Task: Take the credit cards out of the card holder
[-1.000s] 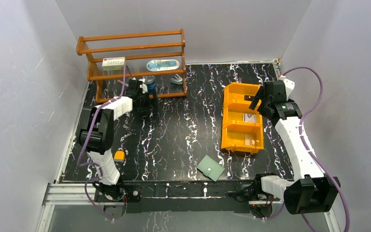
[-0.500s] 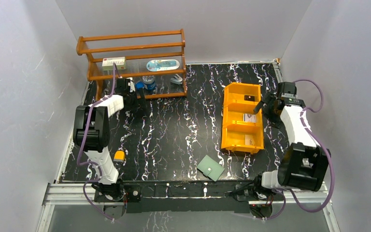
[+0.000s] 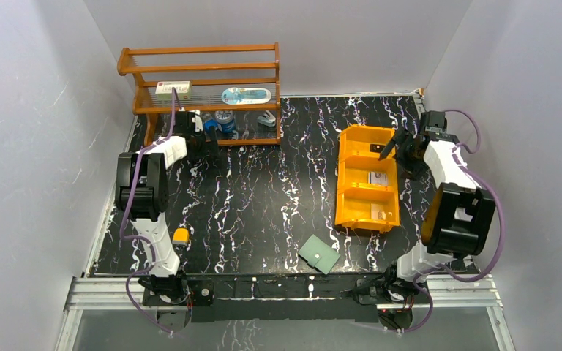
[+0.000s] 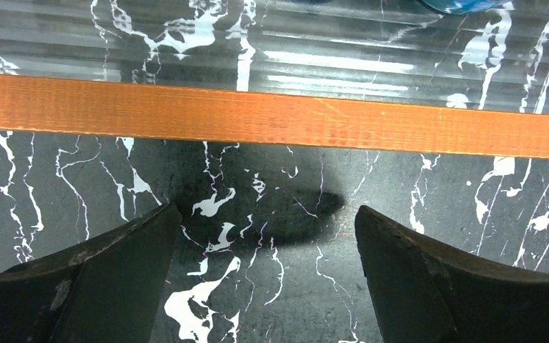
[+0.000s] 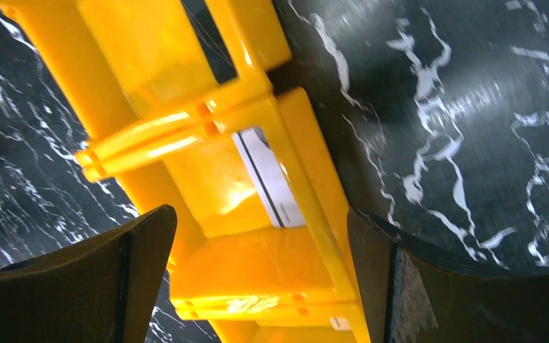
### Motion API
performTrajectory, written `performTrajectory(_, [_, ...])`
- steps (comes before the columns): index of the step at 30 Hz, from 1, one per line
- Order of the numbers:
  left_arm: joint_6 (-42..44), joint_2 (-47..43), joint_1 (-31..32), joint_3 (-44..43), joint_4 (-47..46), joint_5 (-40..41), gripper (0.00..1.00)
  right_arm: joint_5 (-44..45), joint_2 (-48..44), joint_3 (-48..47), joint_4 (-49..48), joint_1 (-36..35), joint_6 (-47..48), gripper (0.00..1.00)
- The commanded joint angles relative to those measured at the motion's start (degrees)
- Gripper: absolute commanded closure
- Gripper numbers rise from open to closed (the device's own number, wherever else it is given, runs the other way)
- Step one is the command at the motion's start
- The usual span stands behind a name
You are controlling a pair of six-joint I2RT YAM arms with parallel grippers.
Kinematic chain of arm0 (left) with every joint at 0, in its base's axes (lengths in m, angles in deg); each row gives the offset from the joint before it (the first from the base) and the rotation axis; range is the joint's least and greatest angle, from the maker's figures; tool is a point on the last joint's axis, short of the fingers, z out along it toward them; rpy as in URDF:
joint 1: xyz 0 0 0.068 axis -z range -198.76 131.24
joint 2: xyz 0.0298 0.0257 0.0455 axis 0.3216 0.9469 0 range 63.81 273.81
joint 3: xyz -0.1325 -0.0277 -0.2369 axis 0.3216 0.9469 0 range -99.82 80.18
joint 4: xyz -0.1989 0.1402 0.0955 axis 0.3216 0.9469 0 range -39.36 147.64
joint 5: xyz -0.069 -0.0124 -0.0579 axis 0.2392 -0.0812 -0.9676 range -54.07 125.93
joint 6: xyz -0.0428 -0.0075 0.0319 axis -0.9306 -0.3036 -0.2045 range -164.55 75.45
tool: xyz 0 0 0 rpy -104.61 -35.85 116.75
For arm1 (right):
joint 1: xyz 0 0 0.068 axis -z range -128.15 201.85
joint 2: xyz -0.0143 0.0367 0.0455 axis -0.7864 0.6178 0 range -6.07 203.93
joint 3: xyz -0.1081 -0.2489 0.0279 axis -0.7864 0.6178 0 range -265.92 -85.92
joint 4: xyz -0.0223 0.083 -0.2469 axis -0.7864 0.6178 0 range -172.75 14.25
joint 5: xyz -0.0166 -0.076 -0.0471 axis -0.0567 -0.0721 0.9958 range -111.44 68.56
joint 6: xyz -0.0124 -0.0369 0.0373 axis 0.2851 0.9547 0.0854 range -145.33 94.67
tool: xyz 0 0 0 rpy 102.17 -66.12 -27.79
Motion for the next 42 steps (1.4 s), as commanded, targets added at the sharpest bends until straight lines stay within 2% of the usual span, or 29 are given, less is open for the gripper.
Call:
performTrajectory(1, [-0.6,0.4,-0.9,1.9,2.6,-2.6,0.07,-4.8,4.1,-6.7,-2.7,0.4,0.9,0.02])
performTrajectory(9, [-5.7,-11.7,-0.9,10.4,2.0,-1.8,0.06,-7.5,14.1,-16.3,-1.6,0.4,0.9,0.02])
performTrajectory(19, [-12.3,-21.5,-0.9,16.8,3.2,-13.5,0.06,-9.3,25.6,-30.6,3.9,-1.9,8.2,0.02])
performTrajectory(26, [-13.4,-27.0,-0.8,20.6,3.4,-17.6,0.06,-8.3,29.0,-37.4,6.0,-9.1,12.5,0.02])
performTrajectory(30, [-14.2,-29.5,-0.8,22.6,3.5,-18.6,0.06,-9.1,30.2,-39.2,5.8,-15.5,13.7,0.02])
performTrajectory(37, [-14.5,-32.4,-0.9,24.4,4.1,-19.0,0.06,-10.2,31.6,-41.2,6.0,-26.3,15.4,0.02])
performTrajectory(42, [-15.0,-33.7,-0.8,25.0,4.2,-19.4,0.06,-10.1,29.8,-38.5,5.0,-32.2,16.3,0.02])
